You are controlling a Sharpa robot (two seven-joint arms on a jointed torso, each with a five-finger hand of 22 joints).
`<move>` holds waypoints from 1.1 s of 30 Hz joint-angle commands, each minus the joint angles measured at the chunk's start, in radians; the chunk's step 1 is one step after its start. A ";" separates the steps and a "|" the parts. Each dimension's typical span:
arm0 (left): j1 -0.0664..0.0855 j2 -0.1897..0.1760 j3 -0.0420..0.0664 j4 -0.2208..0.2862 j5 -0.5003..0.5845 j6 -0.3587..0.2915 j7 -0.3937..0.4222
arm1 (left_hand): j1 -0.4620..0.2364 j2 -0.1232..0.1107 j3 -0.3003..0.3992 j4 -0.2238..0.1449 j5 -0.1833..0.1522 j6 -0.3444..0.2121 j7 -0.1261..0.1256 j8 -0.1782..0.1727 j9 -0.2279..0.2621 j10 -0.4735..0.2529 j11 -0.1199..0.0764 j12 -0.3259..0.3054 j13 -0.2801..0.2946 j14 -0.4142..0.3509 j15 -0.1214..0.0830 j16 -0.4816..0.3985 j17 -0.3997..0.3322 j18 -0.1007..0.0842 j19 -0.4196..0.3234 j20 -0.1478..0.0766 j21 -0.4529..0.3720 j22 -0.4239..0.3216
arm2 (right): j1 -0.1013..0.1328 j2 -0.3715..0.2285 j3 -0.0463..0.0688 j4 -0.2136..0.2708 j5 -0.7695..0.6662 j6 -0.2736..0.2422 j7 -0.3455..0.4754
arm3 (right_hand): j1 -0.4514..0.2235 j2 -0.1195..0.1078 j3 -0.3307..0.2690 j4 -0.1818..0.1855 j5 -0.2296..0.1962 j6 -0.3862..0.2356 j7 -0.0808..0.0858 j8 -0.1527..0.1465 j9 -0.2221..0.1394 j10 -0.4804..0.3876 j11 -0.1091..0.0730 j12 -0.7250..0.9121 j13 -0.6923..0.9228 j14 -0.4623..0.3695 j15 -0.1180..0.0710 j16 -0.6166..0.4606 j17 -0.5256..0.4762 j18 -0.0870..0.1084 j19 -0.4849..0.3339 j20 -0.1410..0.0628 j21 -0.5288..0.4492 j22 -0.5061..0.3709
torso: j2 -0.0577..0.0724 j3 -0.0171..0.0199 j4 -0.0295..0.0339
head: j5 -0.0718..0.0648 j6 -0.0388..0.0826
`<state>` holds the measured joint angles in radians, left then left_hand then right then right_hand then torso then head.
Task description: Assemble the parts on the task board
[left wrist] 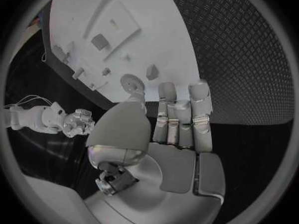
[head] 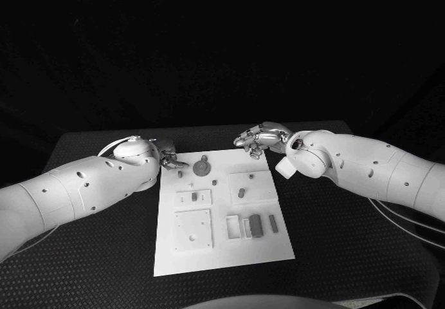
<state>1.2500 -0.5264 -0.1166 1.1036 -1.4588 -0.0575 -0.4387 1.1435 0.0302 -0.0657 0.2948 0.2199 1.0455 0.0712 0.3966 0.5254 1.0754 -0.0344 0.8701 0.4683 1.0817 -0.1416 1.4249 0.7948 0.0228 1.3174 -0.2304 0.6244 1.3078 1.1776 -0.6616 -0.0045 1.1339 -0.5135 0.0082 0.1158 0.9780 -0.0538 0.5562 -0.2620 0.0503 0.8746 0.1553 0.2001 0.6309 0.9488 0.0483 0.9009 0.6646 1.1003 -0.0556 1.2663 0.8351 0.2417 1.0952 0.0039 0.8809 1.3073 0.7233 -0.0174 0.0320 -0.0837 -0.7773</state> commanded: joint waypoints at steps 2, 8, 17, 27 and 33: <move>0.001 0.005 0.001 0.000 0.007 0.050 -0.008 | 0.007 0.001 -0.008 -0.001 0.011 0.007 0.000 -0.004 0.002 0.006 0.000 -0.004 0.002 0.006 -0.001 -0.005 0.003 0.096 0.005 -0.006 0.005 0.020 | -0.001 0.001 0.000 0.000 0.001 0.009 0.008 | -0.010 -0.001 0.000 0.008 0.004 -0.002 0.007 -0.005 -0.001 -0.004 0.003 0.007 -0.001 -0.007 -0.001 -0.004 -0.001 0.020 -0.002 -0.006 -0.005 0.016 | -0.001 0.0007 0.0001 | 0.000 -0.002; 0.001 0.011 0.001 -0.009 0.007 0.099 -0.023 | -0.004 0.007 -0.018 0.000 0.008 0.014 -0.002 -0.004 0.005 0.012 -0.002 -0.005 0.006 0.009 -0.002 -0.004 0.009 0.096 0.009 -0.007 0.008 0.021 | -0.001 0.000 0.000 0.000 0.001 0.008 0.008 | -0.011 -0.002 0.000 0.008 0.004 -0.003 0.007 -0.005 -0.001 -0.004 0.003 0.007 -0.002 -0.007 -0.001 -0.004 -0.001 0.020 -0.002 -0.006 -0.005 0.016 | -0.002 0.0007 -0.0004 | 0.000 -0.003; 0.001 0.018 0.001 -0.016 0.039 0.107 -0.023 | -0.022 0.009 -0.027 0.000 -0.008 0.022 -0.006 -0.005 0.008 0.019 -0.005 -0.006 0.011 0.014 -0.006 -0.002 0.017 0.096 0.014 -0.010 0.013 0.022 | -0.001 0.000 0.000 0.001 0.001 0.008 0.008 | -0.011 -0.002 0.000 0.009 0.004 -0.003 0.007 -0.005 -0.001 -0.004 0.003 0.007 -0.002 -0.007 -0.001 -0.004 -0.001 0.020 -0.002 -0.006 -0.005 0.016 | -0.001 0.0007 -0.0003 | -0.001 -0.004; 0.001 0.024 0.001 -0.025 0.045 0.108 -0.030 | -0.036 0.007 -0.032 0.000 -0.014 0.026 -0.008 -0.006 0.011 0.024 -0.008 -0.007 0.015 0.018 -0.008 -0.002 0.023 0.096 0.018 -0.013 0.018 0.022 | -0.001 0.001 0.000 0.000 0.001 0.008 0.008 | -0.011 -0.002 0.000 0.009 0.004 -0.003 0.007 -0.005 -0.001 -0.004 0.003 0.007 -0.002 -0.007 -0.001 -0.004 -0.001 0.020 -0.002 -0.006 -0.005 0.016 | -0.001 0.0008 0.0002 | -0.002 -0.005; 0.001 0.025 0.001 -0.028 0.045 0.111 -0.030 | -0.036 0.009 -0.030 0.000 -0.013 0.028 -0.009 -0.005 0.012 0.026 -0.009 -0.007 0.017 0.019 -0.009 -0.002 0.025 0.097 0.019 -0.014 0.019 0.022 | -0.001 0.002 0.000 0.000 0.001 0.008 0.008 | -0.011 -0.002 0.000 0.009 0.004 -0.003 0.007 -0.005 -0.001 -0.005 0.003 0.008 -0.002 -0.007 -0.001 -0.004 -0.001 0.020 -0.002 -0.006 -0.005 0.016 | -0.002 0.0005 0.0004 | -0.003 -0.006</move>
<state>1.2500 -0.5047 -0.1163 1.0753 -1.4209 0.0369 -0.4657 1.1151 0.0373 -0.0899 0.2942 0.2121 1.0658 0.0612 0.3948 0.5363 1.0919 -0.0429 0.8701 0.4834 1.0973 -0.1463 1.4243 0.8179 0.0208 1.3340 -0.2400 0.6400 1.3075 1.1773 -0.6613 -0.0045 1.1336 -0.5133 0.0082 0.1159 0.9780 -0.0538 0.5590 -0.2593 0.0504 0.8712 0.1549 0.2001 0.6310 0.9488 0.0483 0.9052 0.6637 1.1004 -0.0554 1.2663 0.8350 0.2417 1.0949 0.0043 0.8808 1.3073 0.7219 -0.0167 0.0321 -0.0863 -0.7825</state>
